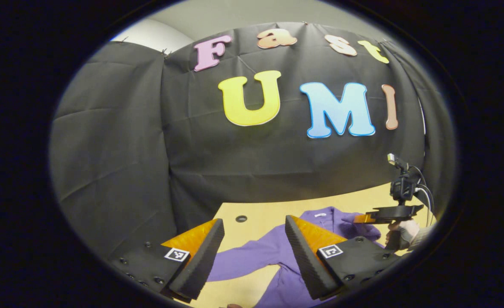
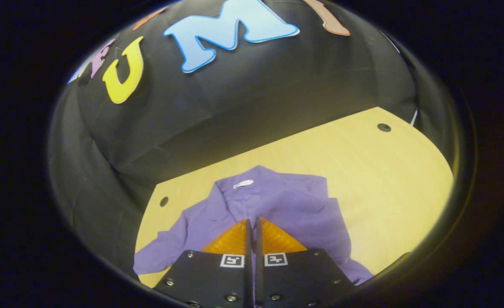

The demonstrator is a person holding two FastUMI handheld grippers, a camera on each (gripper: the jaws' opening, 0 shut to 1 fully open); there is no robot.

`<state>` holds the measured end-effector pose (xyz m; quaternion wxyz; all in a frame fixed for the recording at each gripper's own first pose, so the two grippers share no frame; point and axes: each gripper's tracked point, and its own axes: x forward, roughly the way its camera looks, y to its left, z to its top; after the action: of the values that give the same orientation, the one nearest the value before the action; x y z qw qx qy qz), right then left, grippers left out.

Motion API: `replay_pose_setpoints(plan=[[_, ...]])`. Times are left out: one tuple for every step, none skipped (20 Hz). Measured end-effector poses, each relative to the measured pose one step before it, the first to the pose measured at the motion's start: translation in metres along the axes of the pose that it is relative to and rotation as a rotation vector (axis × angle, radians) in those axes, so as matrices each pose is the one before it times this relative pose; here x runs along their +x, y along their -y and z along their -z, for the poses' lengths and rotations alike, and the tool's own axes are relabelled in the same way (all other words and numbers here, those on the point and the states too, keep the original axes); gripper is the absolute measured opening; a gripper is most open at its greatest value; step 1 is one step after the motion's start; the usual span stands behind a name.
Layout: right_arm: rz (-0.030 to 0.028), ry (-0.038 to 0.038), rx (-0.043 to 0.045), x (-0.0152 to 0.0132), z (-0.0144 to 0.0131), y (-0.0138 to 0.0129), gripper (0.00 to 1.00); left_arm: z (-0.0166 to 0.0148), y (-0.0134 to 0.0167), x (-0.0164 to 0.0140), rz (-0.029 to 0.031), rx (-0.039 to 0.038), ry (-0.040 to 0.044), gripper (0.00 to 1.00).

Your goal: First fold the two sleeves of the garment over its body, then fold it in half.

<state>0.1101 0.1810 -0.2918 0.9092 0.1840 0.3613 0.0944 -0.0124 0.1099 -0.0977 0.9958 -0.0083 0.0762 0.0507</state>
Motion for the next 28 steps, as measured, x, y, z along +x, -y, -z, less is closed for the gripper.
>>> replay_pose_setpoints(plan=[[-0.01624,-0.00474,-0.00483,0.00195,0.00213,-0.0122,0.06,0.00015,-0.00588,-0.00072,-0.00364,-0.00003,0.00155,0.91],[-0.01438,-0.00497,-0.00786,0.00098,0.00346,-0.01043,0.02,0.00112,-0.00512,-0.00127,-0.00486,-0.00064,0.00016,0.92],[-0.0125,-0.0071,-0.0085,0.00201,0.00338,-0.01064,0.02,0.00093,-0.00598,-0.00094,-0.0064,-0.00156,-0.00098,0.94],[-0.01468,-0.00844,-0.0065,0.00266,0.00581,-0.01095,0.02,0.00169,-0.00599,-0.00155,-0.00695,-0.00196,-0.00069,0.94],[-0.01438,-0.0094,-0.00642,0.00186,0.004,-0.01063,0.02,0.00223,-0.00596,-0.00036,-0.0088,-0.00163,-0.00212,0.96],[-0.01523,-0.01183,-0.00668,0.00184,0.00642,-0.01047,0.03,0.00167,-0.00754,-0.00125,-0.00963,-0.00216,-0.00133,0.96],[-0.01429,-0.01453,-0.00949,0.00257,0.00638,-0.01045,0.03,0.00109,-0.00683,-0.00129,-0.01014,-0.00246,-0.00194,0.96],[-0.01256,-0.01504,-0.01417,0.00274,0.00737,-0.01003,0.03,0.00162,-0.00788,-0.00278,-0.01069,-0.00143,-0.00278,0.92],[-0.00951,-0.01559,-0.01745,0.00332,0.00696,-0.00887,0.03,0.00158,-0.00805,-0.00185,-0.01179,-0.00069,-0.00244,0.94],[-0.00938,-0.0146,-0.01702,0.00289,0.00696,-0.00805,0.03,0.00263,-0.00678,-0.00116,-0.0128,-0.00054,-0.00228,0.96],[-0.00977,-0.01504,-0.01608,0.00303,0.00648,-0.00772,0.03,0.00222,-0.00747,-0.00071,-0.01273,-0.00229,-0.00338,0.94],[-0.00922,-0.01465,-0.0143,0.00308,0.0068,-0.00773,0.03,0.00286,-0.0065,-0.00145,-0.01254,-0.00376,-0.0031,0.94],[-0.00692,-0.01388,-0.0141,0.00322,0.00559,-0.00763,0.03,0.00209,-0.00641,-0.00111,-0.01108,-0.00372,-0.00306,0.94],[-0.00388,-0.01138,-0.01431,0.00329,0.00582,-0.005,0.03,0.00215,-0.00538,-0.00198,-0.01199,-0.00147,-0.00327,0.94],[-0.00112,-0.01017,-0.01272,0.00369,0.00341,-0.00466,0.03,0.00248,-0.00614,-0.00046,-0.01133,-0.00096,-0.00217,0.96],[-0.003,-0.0135,-0.01187,0.00435,0.00577,-0.00285,0.03,0.00194,-0.0044,-0.00122,-0.00832,-0.00216,-0.00302,0.94],[0.0074,-0.01852,-0.01332,0.00487,0.005,-0.00048,0.02,0.0029,-0.00423,0.00032,-0.00766,-0.00394,-0.00382,0.96],[0.01629,-0.01472,-0.0119,0.00464,0.00648,0.00094,0.03,0.0018,-0.00365,0.00062,-0.00712,-0.00417,-0.00325,0.94],[0.00698,-0.01014,-0.00785,0.00184,0.00274,-0.00065,0.03,0.00207,-0.00341,0.00014,-0.00704,-0.00387,-0.00262,0.96],[-0.01091,-0.01372,-0.0031,0.00107,0.00463,-0.00246,0.03,0.0012,-0.00323,0.00086,-0.00442,-0.00358,-0.0007,0.96],[0.00216,-0.01294,-0.00596,0.00164,0.00357,0.00098,0.06,0.0009,-0.00156,0.00106,-0.00272,-0.00411,-0.00114,0.96],[-0.00955,-0.00747,-0.00262,-0.00218,0.00297,-0.00233,0.12,0.00202,-0.00077,0.00226,-0.00058,-0.00413,-0.003,0.96],[-0.01365,-0.0018,-0.00192,-0.00058,0.00037,-0.00389,0.18,0.00193,-0.0006,0.00266,-0.00032,-0.00312,-0.00231,0.96],[0.00508,0.00034,-0.00572,0.00024,0.00104,0.00042,0.42,0.00094,-0.00069,0.00209,-0.00119,-0.00064,-0.00268,0.91],[0.00246,0.00346,-0.00599,-0.00084,-0.00223,0.00066,0.48,0.00205,0.00047,0.00298,0.00014,-0.00357,-0.0032,0.91],[0.00221,0.00345,-0.0024,-0.00238,0.00018,-0.00105,0.65,0.00341,-0.00045,0.00289,0.00148,-0.00634,-0.00494,0.91],[0.00098,0.00297,-0.00157,-0.00143,-0.00187,-0.00019,0.63,0.00333,-0.00036,0.00413,0.00249,-0.00892,-0.00656,0.91],[0.00315,0.0022,-0.00196,-0.00187,0.00011,0.00011,0.75,0.00464,-0.00123,0.00336,0.00202,-0.00674,-0.00525,0.91]])
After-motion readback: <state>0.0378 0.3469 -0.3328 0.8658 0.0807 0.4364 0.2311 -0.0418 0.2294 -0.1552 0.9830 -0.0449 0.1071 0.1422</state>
